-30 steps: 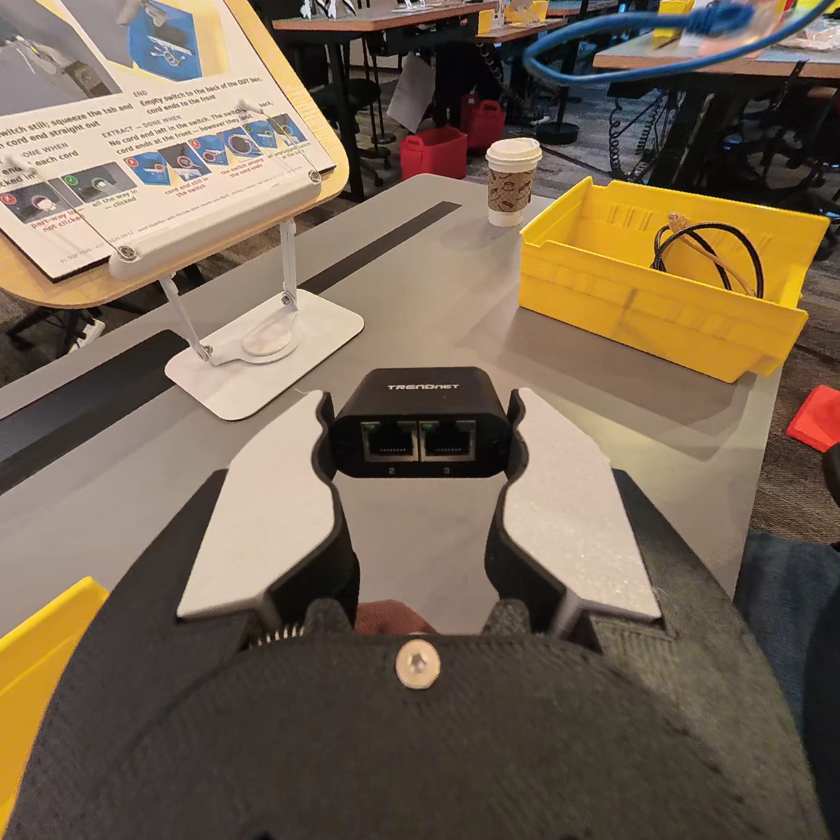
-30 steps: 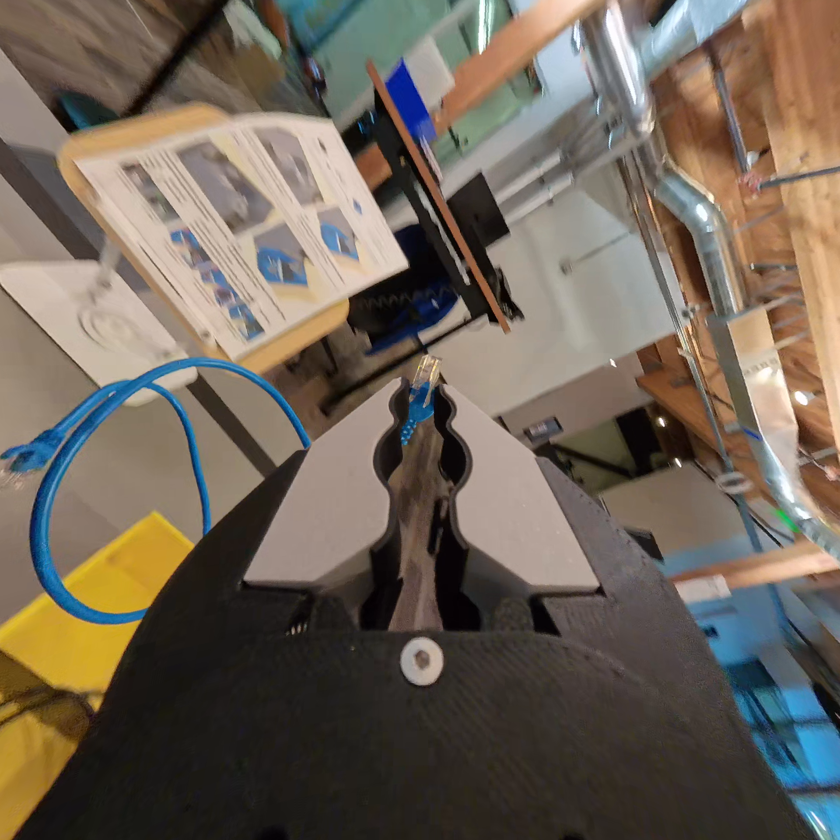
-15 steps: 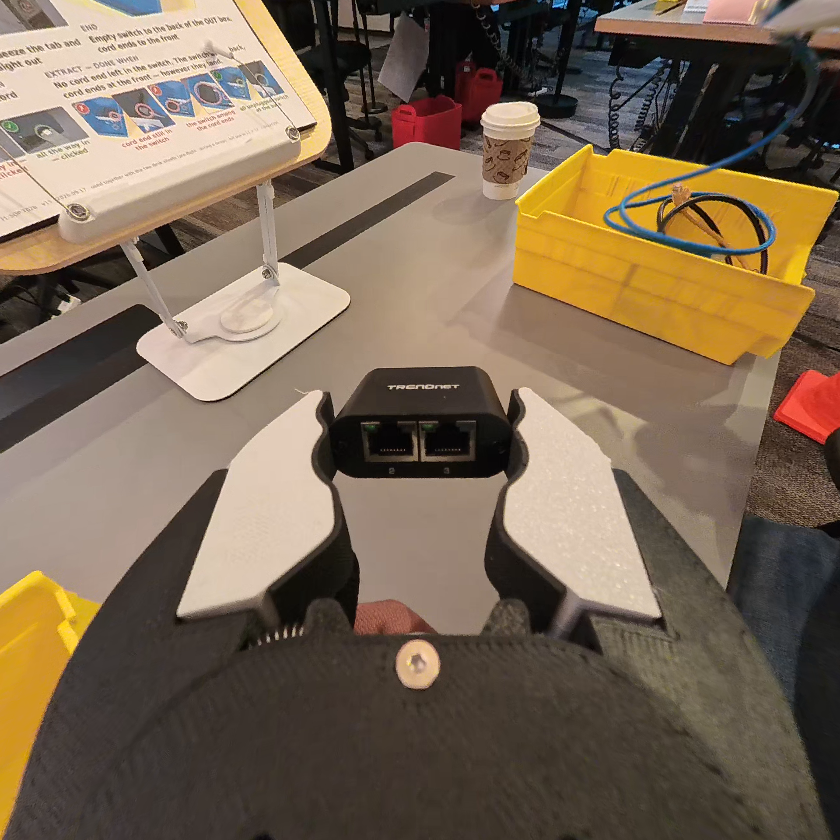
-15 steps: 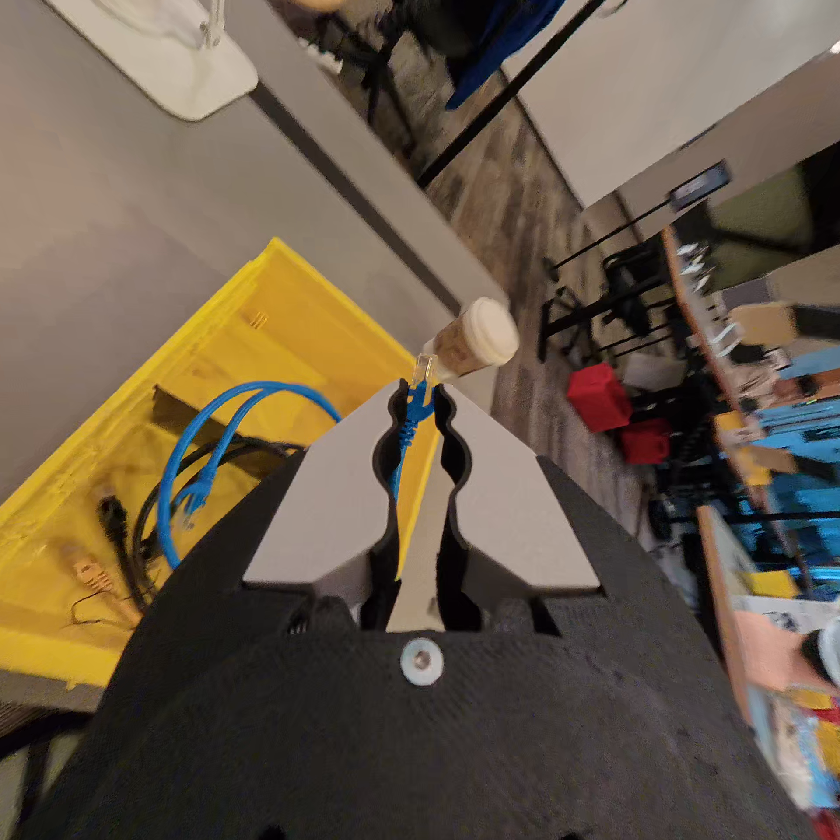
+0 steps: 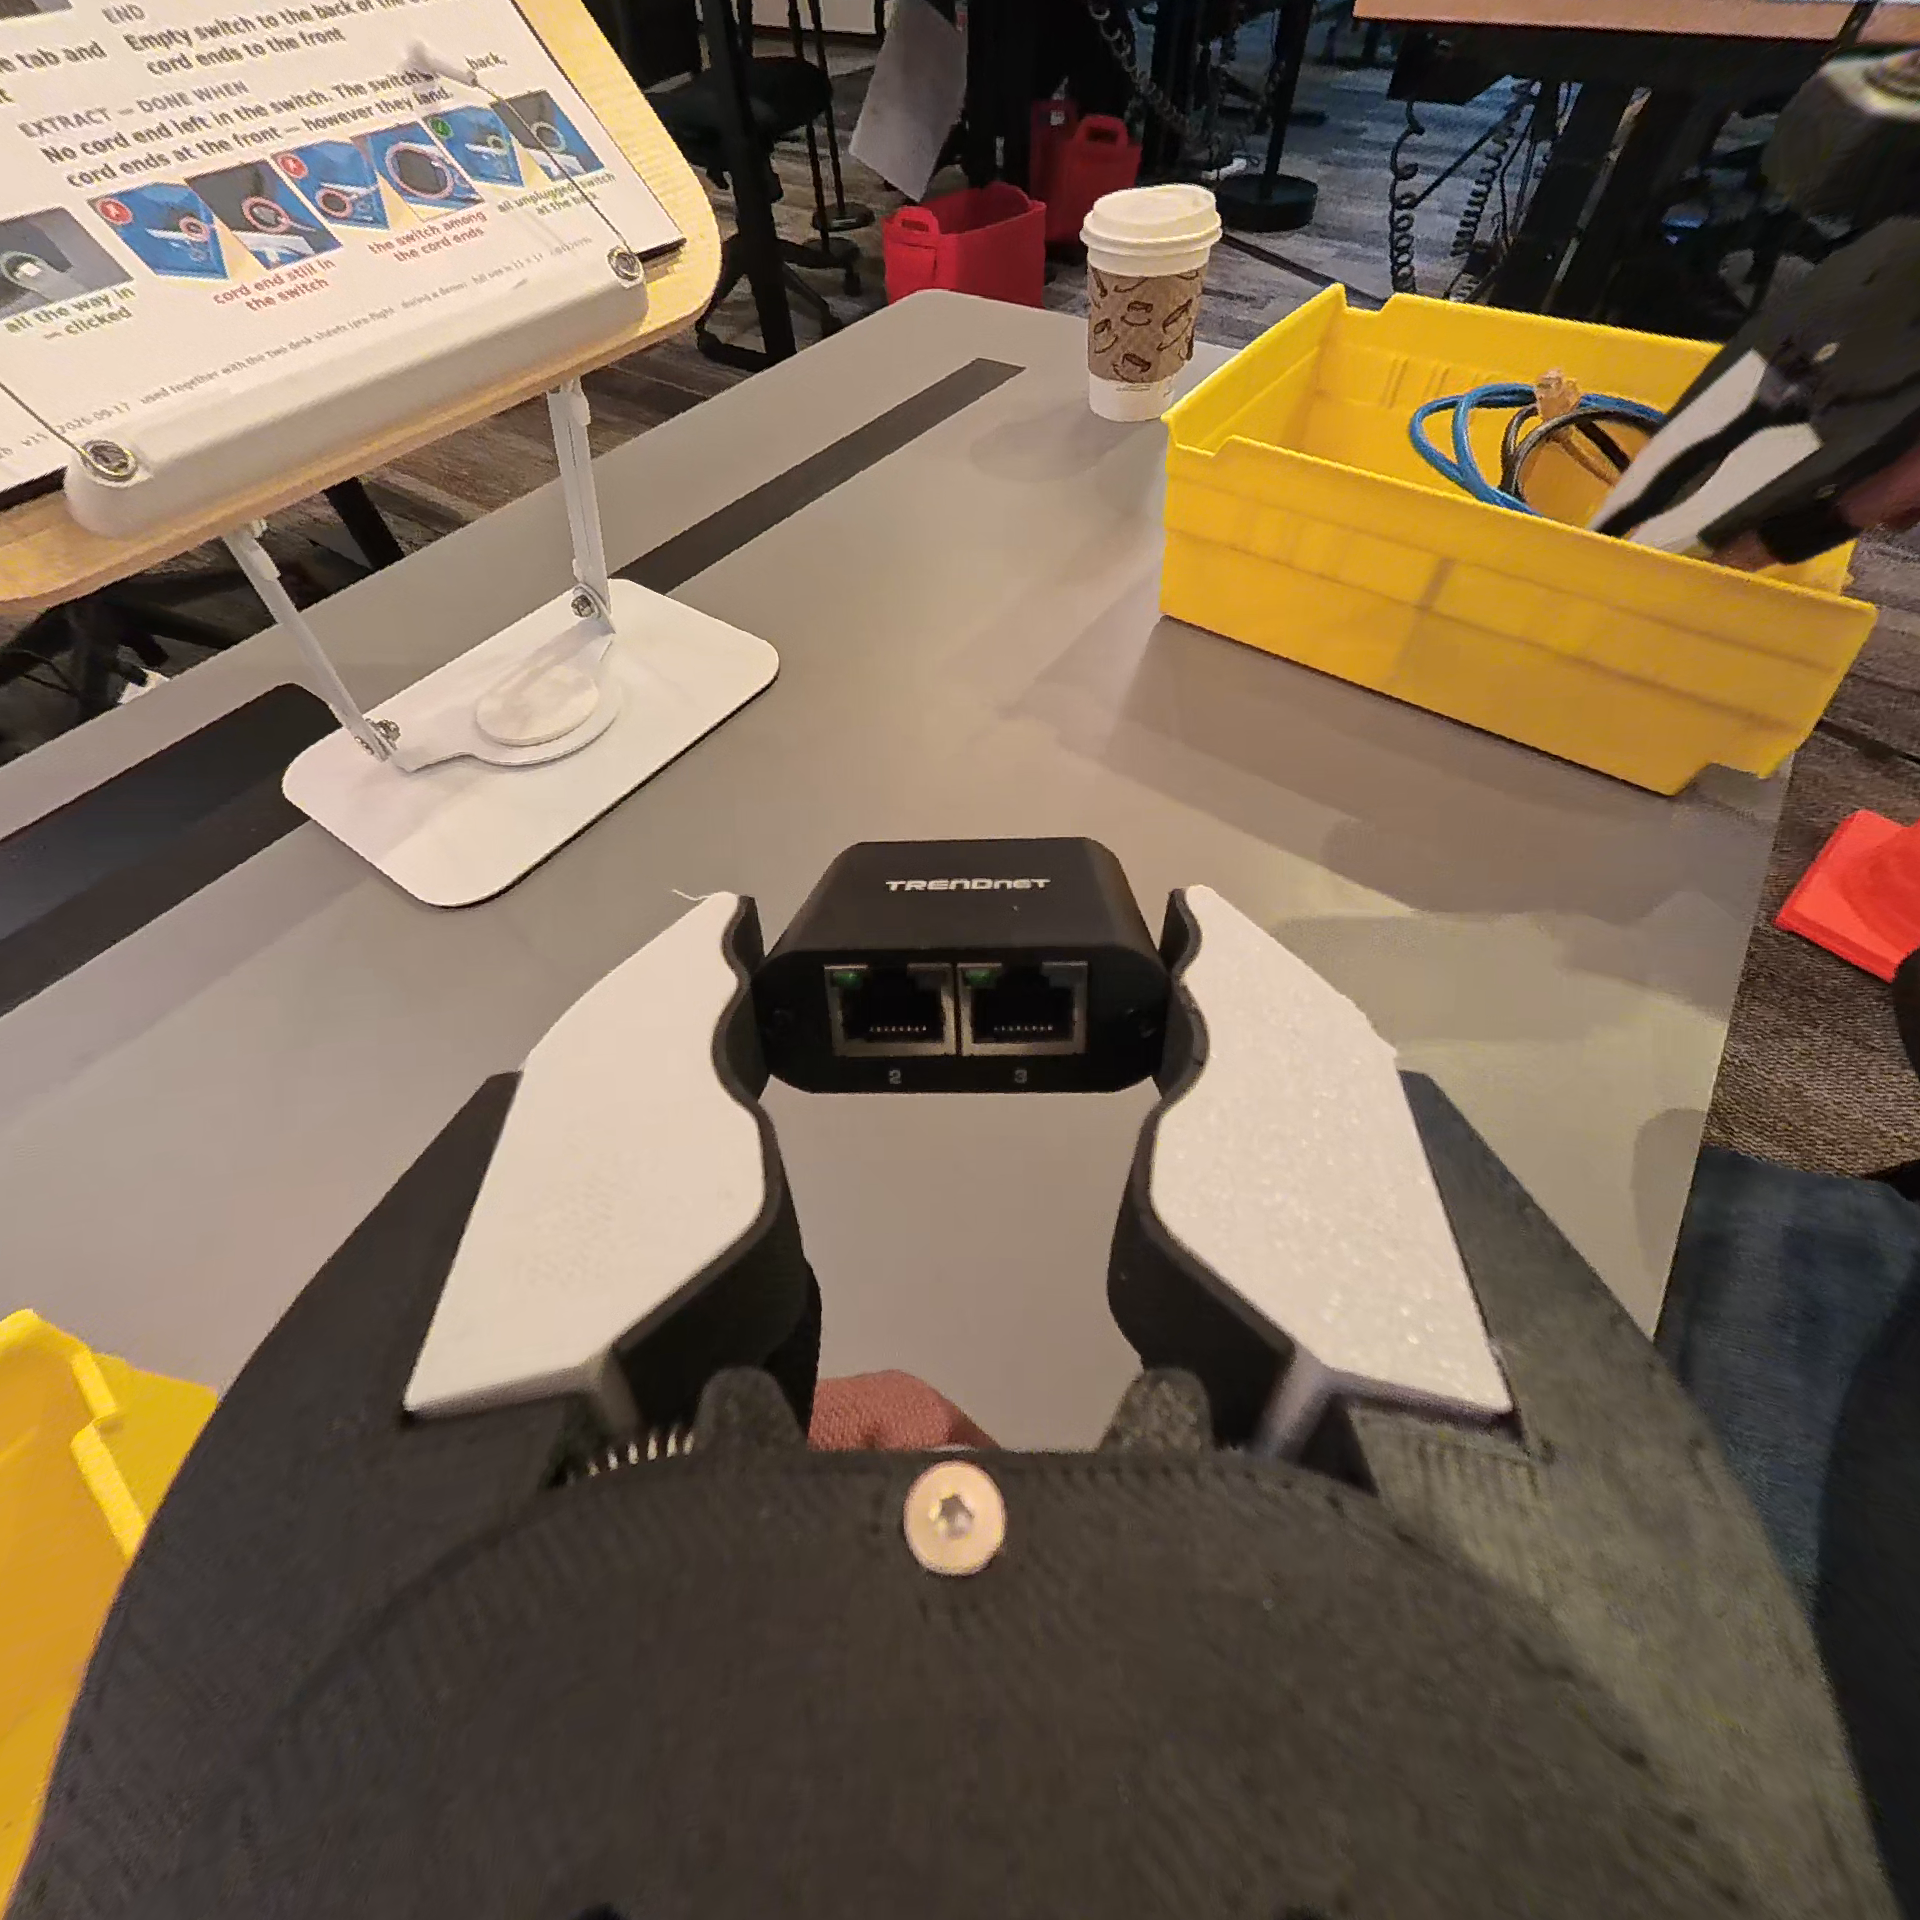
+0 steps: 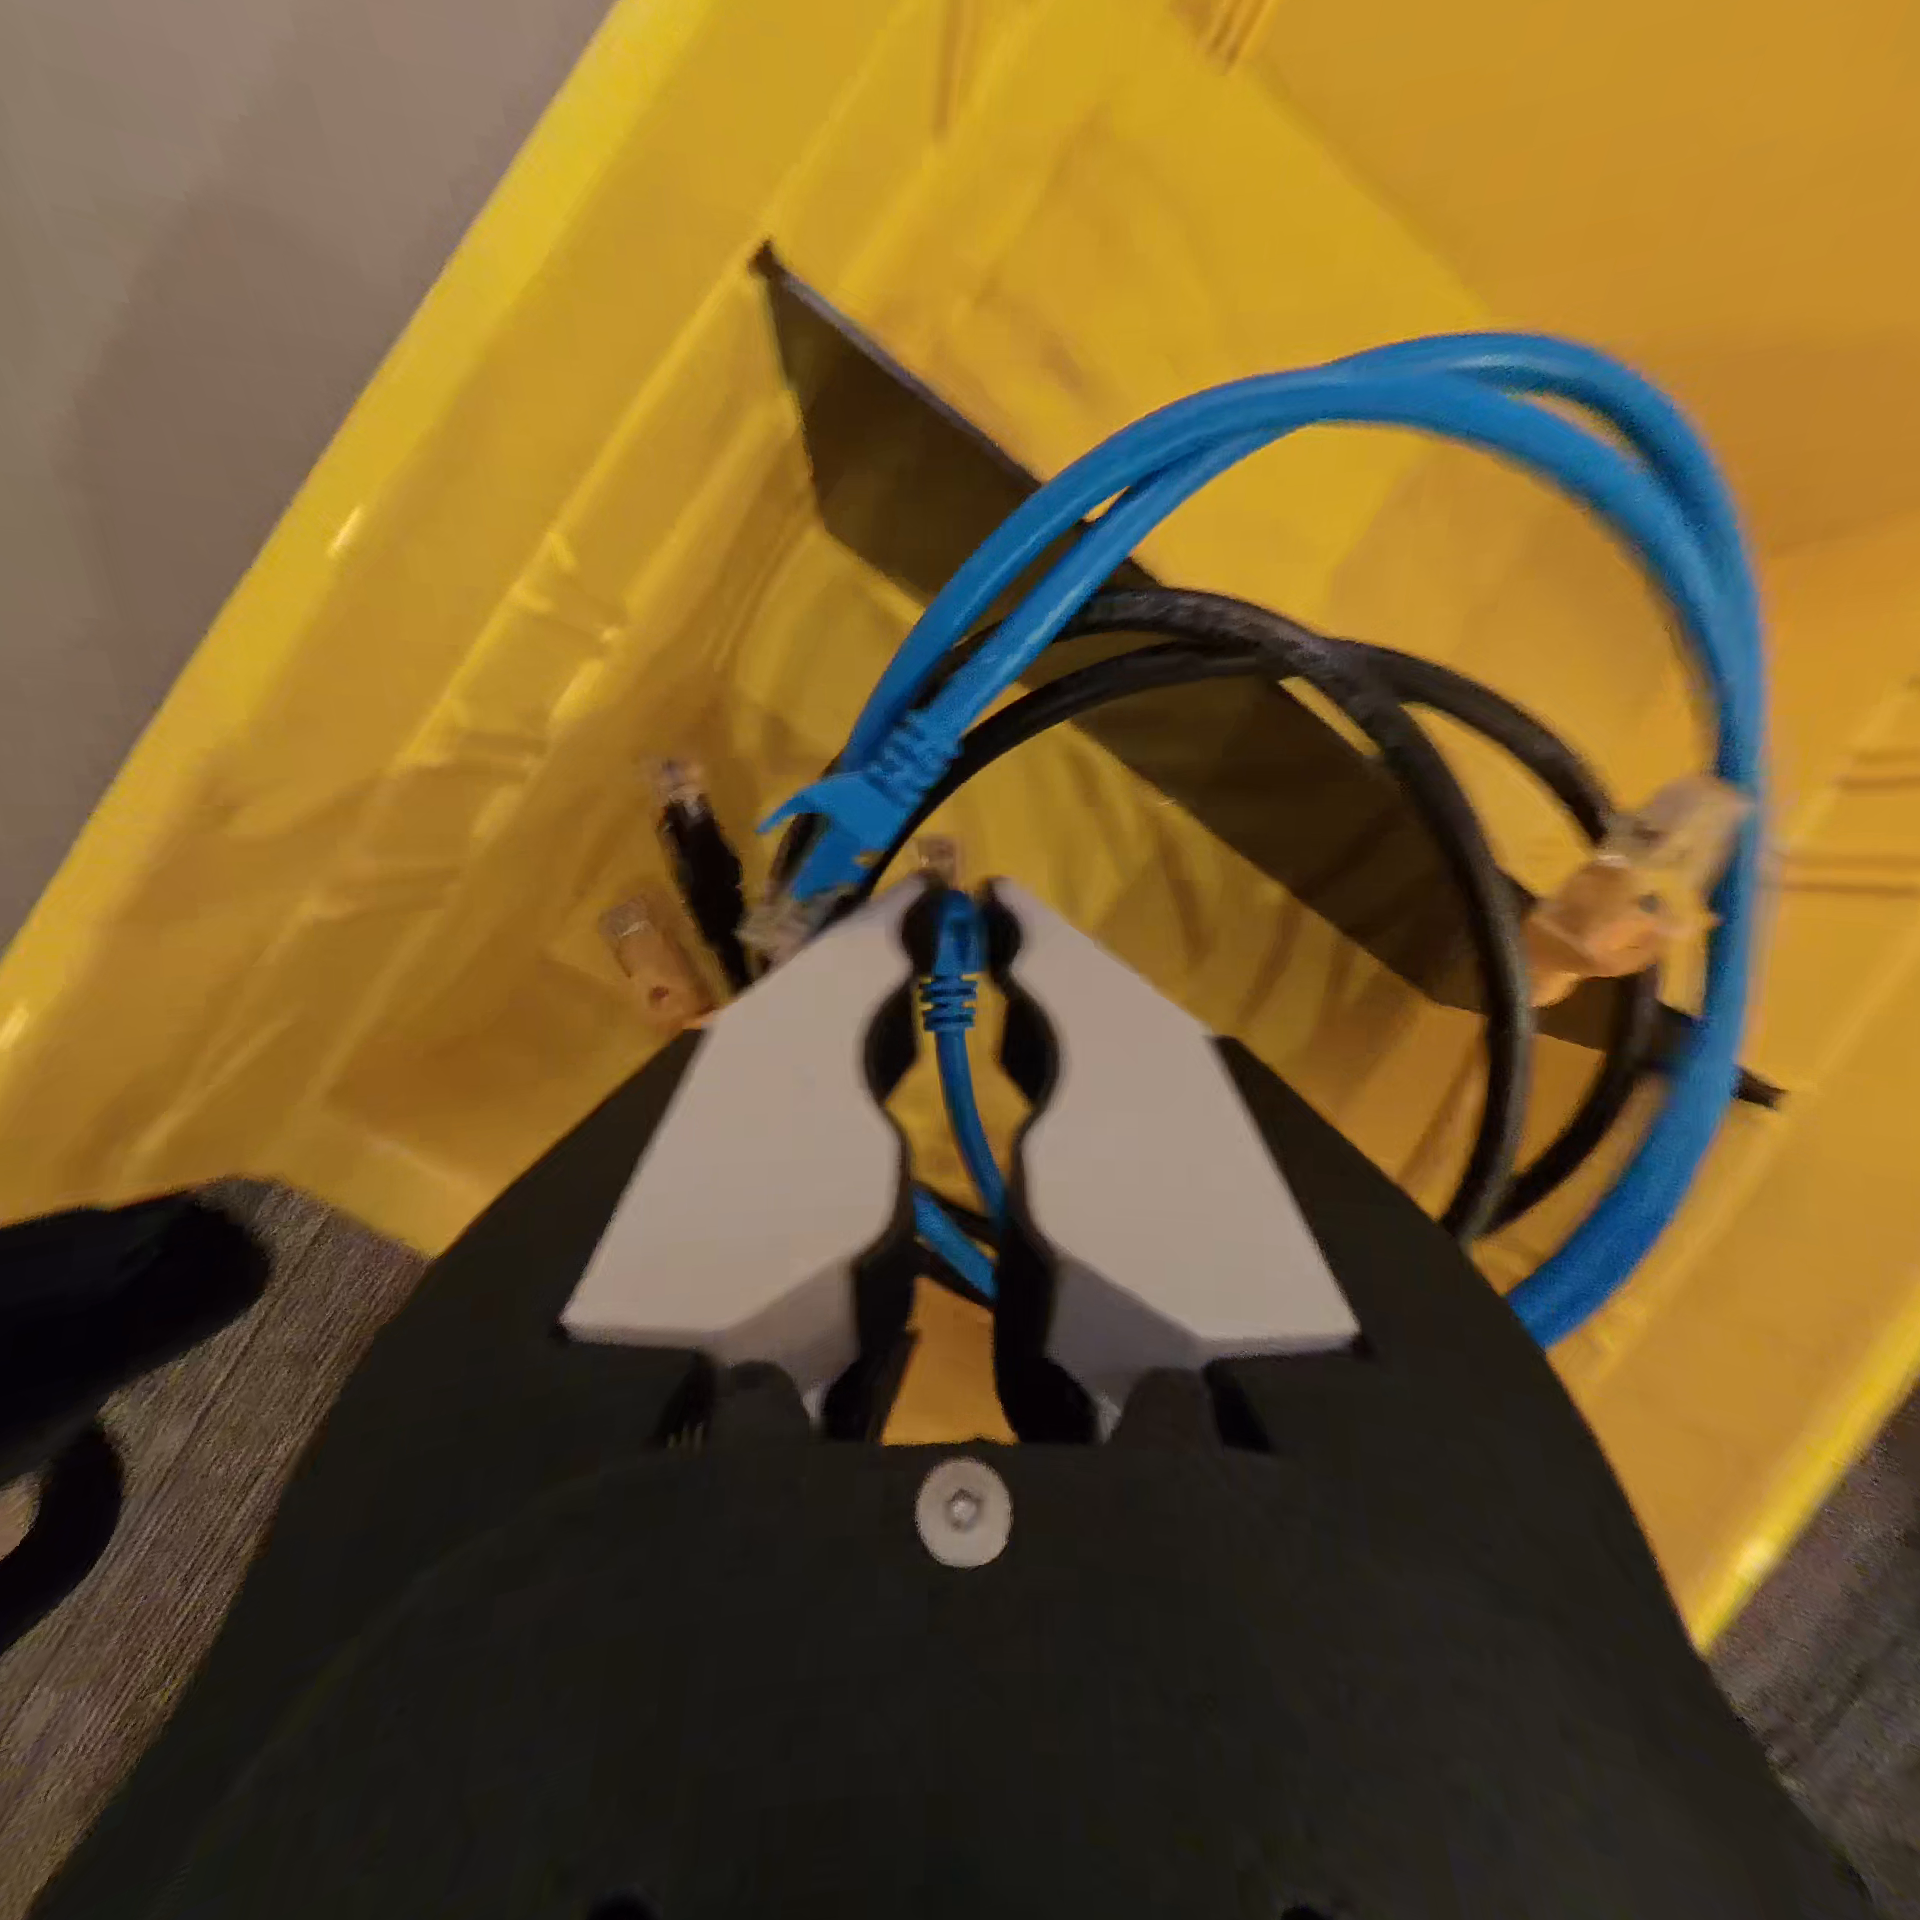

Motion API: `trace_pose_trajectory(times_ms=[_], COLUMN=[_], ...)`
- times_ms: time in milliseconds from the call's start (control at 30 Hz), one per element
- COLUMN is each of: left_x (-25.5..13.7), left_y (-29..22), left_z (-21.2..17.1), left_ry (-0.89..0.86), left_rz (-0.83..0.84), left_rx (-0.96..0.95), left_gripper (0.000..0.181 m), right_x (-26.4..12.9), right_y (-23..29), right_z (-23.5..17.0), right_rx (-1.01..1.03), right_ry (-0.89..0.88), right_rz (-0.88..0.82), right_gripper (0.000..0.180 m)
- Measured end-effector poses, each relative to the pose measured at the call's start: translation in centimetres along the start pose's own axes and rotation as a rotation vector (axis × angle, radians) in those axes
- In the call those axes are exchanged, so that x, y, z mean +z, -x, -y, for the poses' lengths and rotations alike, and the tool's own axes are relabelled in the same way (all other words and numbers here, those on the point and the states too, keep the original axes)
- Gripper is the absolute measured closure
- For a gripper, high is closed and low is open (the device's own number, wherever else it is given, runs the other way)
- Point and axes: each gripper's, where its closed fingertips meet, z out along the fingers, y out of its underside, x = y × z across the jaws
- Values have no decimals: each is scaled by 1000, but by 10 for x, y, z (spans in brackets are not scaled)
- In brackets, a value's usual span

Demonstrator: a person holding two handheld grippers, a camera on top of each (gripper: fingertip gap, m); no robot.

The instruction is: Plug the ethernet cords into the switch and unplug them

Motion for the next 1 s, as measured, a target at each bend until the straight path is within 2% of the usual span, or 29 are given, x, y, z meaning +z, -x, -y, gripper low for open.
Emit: trace_pose_trajectory(times_ms=[33,133,433,533,667,867,1000], left_x=[0,1,4,2,0,-18,-37], left_y=[-1,-1,0,-1,-9,-18,-19], left_z=[-1,-3,-5,-1,7,29,45], left_ry=[2,11,13,4,-21,-85,-132], left_rz=[-2,-3,9,16,-23,-61,-100], left_rx=[0,3,1,6,-36,-81,-119], left_gripper=[108,108,108,108,108,108,108], right_x=[0,-9,-75,-109,-134,-120,-106], right_y=[3,-1,-7,9,85,216,264], right_z=[-2,-7,12,55,147,256,306], right_rx=[8,-20,-114,-228,-480,-849,-985], right_ry=[6,40,-13,-152,-438,-689,-786], right_rz=[23,-8,-102,-176,-168,-142,-177], right_gripper=[173,151,139,142,132,131,124])
